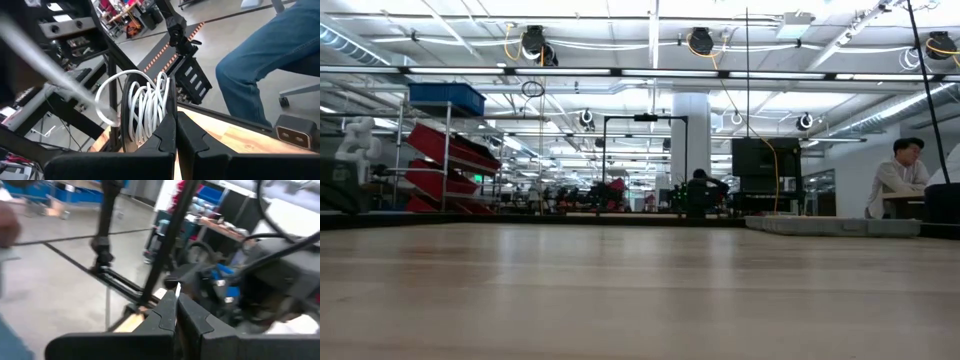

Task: Coil cords
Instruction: Coil the white wire onto the spool

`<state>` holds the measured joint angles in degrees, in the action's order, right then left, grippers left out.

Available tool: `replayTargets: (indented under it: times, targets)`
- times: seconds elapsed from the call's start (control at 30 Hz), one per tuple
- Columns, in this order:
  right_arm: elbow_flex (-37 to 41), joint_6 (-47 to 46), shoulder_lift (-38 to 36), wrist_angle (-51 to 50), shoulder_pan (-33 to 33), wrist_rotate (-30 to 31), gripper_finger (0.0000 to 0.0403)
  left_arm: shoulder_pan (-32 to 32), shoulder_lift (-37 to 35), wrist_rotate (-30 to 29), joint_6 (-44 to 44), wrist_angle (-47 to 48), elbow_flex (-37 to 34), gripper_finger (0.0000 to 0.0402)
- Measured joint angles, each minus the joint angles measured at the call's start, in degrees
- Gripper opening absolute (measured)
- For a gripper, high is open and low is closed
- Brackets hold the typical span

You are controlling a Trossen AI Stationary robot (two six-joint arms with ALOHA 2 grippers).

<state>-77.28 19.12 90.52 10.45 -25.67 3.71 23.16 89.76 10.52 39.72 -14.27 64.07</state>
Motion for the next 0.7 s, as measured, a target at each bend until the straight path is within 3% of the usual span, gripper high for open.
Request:
replayTargets:
  times: [0.23, 0.53, 0.7]
  targets:
    - [0.0, -2.2, 0.0, -1.8, 0.2, -3.9, 0.0000, -0.2, 0.0, 0.0, -0.3, -0.7, 0.0, 0.0000]
    - [0.0, -1.5, 0.0, 3.5, 0.6, -4.3, 0.0000, -0.4, 0.0, 0.6, -0.3, -0.3, 0.0, 0.0000]
    - [0.0, -3.1, 0.0, 5.2, 1.7, -8.0, 0.0000, -0.6, 0.0, 1.3, -0.4, 1.0, 0.0, 0.0000]
